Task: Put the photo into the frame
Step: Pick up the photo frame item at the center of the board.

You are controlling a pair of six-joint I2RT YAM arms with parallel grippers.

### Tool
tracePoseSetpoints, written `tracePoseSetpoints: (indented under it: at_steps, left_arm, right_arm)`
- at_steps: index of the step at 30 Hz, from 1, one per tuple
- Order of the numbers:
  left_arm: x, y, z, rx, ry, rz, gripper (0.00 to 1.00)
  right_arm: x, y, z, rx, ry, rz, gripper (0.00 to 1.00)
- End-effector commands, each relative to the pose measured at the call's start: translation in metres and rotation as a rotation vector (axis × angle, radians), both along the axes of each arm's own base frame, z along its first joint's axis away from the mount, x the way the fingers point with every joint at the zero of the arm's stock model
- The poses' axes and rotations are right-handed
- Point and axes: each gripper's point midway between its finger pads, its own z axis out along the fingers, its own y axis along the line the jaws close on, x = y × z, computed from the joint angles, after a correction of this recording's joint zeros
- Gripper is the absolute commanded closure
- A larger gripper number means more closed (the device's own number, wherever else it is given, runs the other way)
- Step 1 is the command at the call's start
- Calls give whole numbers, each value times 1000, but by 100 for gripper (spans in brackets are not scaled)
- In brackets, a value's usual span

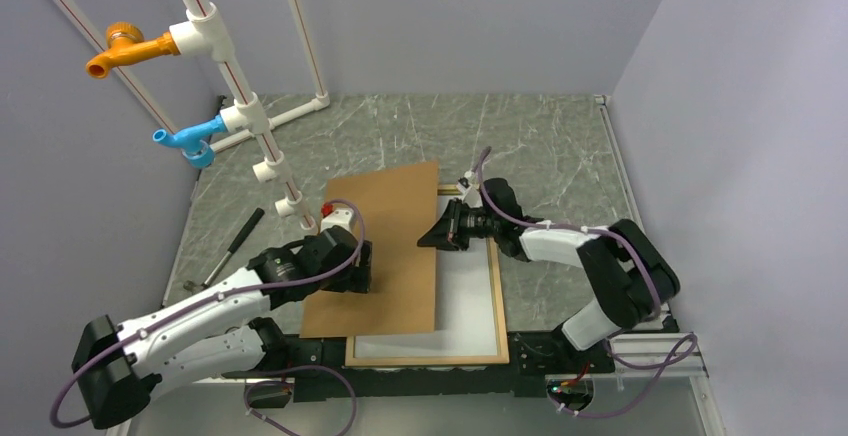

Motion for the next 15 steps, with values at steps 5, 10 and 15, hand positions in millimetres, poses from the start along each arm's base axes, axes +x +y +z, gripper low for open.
tracePoseSetpoints:
  at_steps: [5,10,15]
  left_arm:
    - [2,-7,29,-87,-66,-31,8]
    - [0,-2,17,-30,-26,-17,11]
    - [1,-7,6,-17,14,-1,13]
  right_arm:
    - [8,-28,45,-236,-165,28,100]
    - [15,-51,86,-226,-223,-18,100]
    - [24,-79,124,-172,-269,-87,100]
